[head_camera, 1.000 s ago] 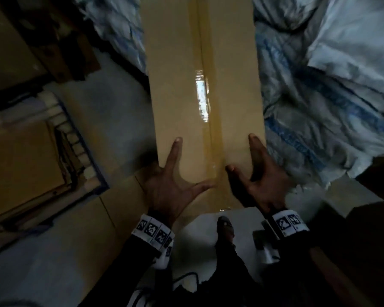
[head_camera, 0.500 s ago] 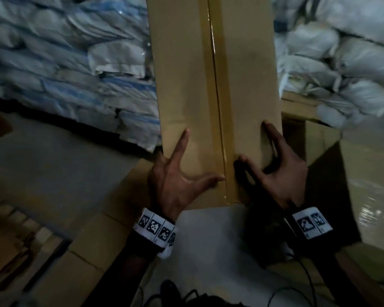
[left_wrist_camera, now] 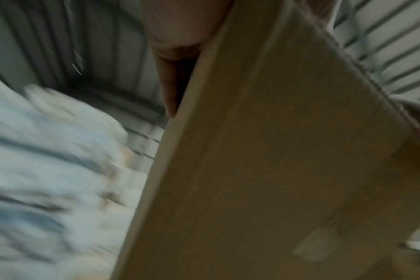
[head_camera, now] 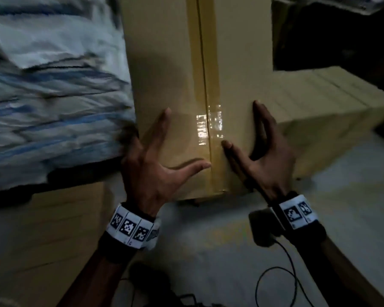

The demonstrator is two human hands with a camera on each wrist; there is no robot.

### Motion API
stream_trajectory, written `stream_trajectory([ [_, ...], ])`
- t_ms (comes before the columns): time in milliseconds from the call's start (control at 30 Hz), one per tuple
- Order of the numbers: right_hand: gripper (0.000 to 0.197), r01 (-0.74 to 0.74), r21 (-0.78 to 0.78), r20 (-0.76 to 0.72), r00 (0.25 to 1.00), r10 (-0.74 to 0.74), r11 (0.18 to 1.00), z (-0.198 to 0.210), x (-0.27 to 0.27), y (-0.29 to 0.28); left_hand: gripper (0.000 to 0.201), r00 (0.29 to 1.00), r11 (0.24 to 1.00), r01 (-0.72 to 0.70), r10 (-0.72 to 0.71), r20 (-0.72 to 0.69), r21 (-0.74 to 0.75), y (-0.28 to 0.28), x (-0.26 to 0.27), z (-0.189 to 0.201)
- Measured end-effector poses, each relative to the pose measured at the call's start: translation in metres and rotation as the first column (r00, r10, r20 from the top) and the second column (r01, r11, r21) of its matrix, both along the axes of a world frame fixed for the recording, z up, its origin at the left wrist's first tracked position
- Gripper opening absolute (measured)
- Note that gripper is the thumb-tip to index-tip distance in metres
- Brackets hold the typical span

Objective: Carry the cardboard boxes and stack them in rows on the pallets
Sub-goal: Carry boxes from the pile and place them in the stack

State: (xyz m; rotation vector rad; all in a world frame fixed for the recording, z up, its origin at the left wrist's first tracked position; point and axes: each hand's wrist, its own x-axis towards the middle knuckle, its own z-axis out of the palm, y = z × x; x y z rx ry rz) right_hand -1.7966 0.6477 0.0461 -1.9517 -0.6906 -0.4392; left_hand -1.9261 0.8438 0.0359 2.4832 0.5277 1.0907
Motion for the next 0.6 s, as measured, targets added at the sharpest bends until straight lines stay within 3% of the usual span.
stream_trajectory([
  [133, 0.092, 0.217, -0.064, 0.031, 0.976, -0.215, 0.974, -0.001, -0.009, -0.134, 0.119, 0.981, 0.98, 0.183, -0.188, -0.051, -0.077, -0.112, 0.029, -0.002],
  [233, 0.092, 0.354, -0.092, 0.022, 0.935, -0.353, 0.931, -0.001, -0.009, -0.219, 0.118, 0.927, 0.928, 0.361, -0.368, -0.073, -0.088, -0.185, 0.059, -0.003],
  [433, 0.092, 0.591, -0.136, 0.011, 0.804, -0.595, 0.795, -0.012, 0.005, -0.348, 0.111, 0.805, 0.812, 0.575, -0.584, -0.109, -0.106, -0.309, 0.123, -0.001],
  [600, 0.095, 0.718, -0.165, -0.009, 0.685, -0.729, 0.676, -0.024, 0.052, -0.438, 0.112, 0.695, 0.713, 0.695, -0.699, -0.169, -0.093, -0.399, 0.214, -0.015],
])
